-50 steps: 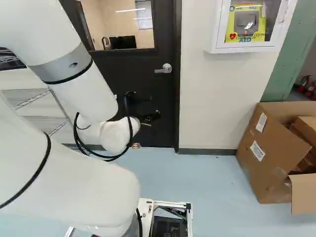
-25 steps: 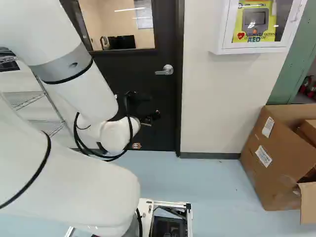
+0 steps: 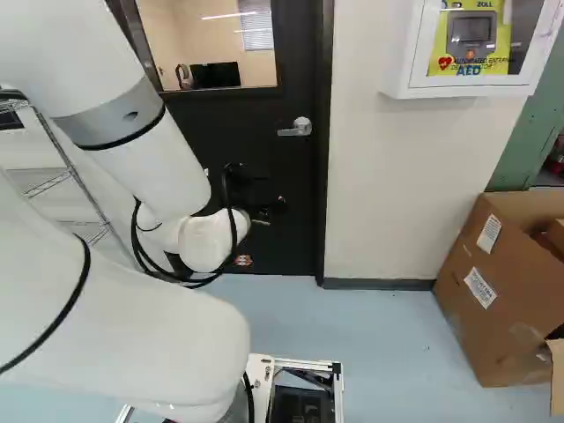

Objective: Open the door and move inside

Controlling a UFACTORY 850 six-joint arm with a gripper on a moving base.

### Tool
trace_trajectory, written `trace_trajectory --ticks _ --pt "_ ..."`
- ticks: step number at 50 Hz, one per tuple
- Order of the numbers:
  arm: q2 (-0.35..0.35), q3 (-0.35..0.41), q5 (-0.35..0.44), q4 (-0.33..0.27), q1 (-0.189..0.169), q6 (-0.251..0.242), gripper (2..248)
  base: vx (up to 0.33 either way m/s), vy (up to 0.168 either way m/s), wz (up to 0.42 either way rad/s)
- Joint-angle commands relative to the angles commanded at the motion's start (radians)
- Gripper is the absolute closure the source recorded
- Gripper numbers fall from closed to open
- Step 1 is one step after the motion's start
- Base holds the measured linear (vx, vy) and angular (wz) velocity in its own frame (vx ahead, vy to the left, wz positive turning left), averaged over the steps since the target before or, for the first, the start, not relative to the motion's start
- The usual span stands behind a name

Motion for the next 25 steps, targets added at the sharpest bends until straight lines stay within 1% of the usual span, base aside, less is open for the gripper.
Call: trace_trajectory --ticks 8,25 --pt "-0.024 -0.022 0.000 0.000 0.006 0.000 3 0.051 0.018 -0.007" --pt "-0.020 -0.057 0.000 0.000 0.007 0.000 3 -0.002 0.000 0.001"
